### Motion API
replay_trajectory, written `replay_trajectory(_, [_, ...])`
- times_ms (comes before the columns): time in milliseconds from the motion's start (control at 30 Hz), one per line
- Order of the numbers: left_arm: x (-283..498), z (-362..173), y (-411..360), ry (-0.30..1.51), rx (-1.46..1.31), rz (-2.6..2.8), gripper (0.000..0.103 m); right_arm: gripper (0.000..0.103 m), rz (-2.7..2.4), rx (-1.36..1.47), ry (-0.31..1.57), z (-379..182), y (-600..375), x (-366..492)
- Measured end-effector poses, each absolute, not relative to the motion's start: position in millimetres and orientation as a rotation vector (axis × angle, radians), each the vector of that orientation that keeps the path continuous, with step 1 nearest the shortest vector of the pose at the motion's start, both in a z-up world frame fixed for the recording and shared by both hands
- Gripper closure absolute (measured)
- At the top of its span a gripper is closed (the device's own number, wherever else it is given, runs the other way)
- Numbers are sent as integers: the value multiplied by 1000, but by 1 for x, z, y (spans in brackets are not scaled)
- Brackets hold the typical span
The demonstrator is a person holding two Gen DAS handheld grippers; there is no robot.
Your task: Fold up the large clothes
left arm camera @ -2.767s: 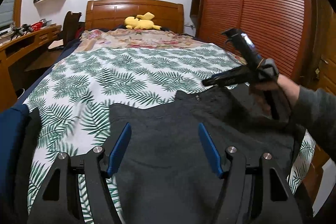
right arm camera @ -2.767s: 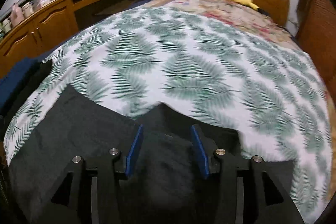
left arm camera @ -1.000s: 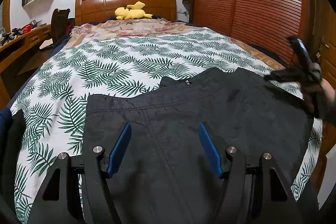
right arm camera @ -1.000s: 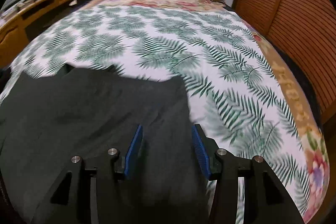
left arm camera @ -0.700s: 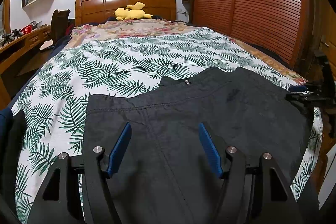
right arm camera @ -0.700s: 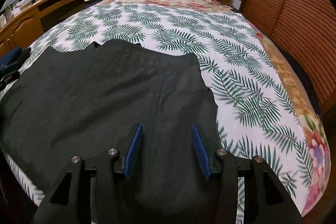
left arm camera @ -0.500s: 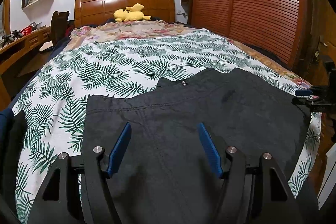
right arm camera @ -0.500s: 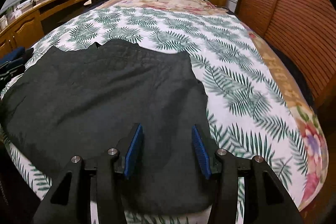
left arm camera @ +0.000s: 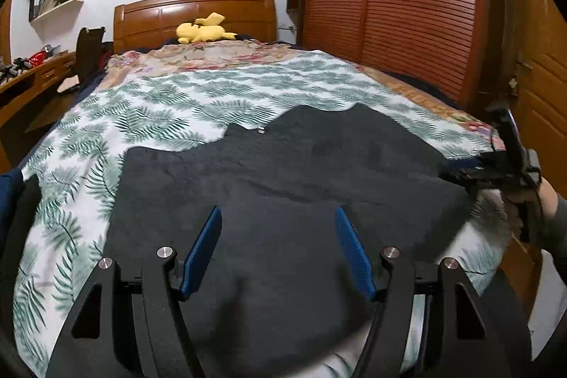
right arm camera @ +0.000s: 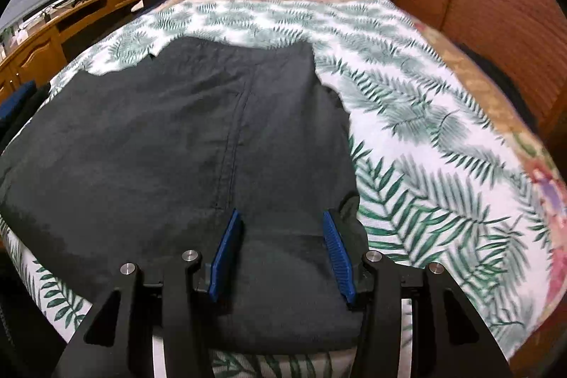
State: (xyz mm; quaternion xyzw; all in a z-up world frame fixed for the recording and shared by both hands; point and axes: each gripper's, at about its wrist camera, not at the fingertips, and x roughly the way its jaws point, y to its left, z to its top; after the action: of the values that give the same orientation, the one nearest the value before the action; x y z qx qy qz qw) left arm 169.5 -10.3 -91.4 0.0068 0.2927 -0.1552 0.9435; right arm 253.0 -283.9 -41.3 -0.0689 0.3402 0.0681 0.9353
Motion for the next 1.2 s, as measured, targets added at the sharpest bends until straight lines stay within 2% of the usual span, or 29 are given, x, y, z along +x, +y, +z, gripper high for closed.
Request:
replay_trajectory(267, [151,-95,-30,640,36,-288,36,53,241,-184,583,-12,-252,203])
replay_trajectory(567, [141,-86,-29,658,31,-220,36,53,487,-195,554,-12,-194,197])
replay_trajectory(667, [138,-82,-24,666,32,-189,36,53,551,-210,580,-19,-182,206])
replay_trajectory(833, [136,-87,-9,675,22,-116,36,53,583,-328,659,-63,-172,215])
replay_trajectory(933, [137,-92,8,688,-15,-71,36,53,573,-362,695,-60,-168,214])
replay_trajectory(1067, [137,-100,35,710,-76,-18,54,53,574,-369,687,-52,-163,224])
replay_trajectory(1200, [134,-109,59,738,-120,28,58,53,576,-339,635,-43,-166,216])
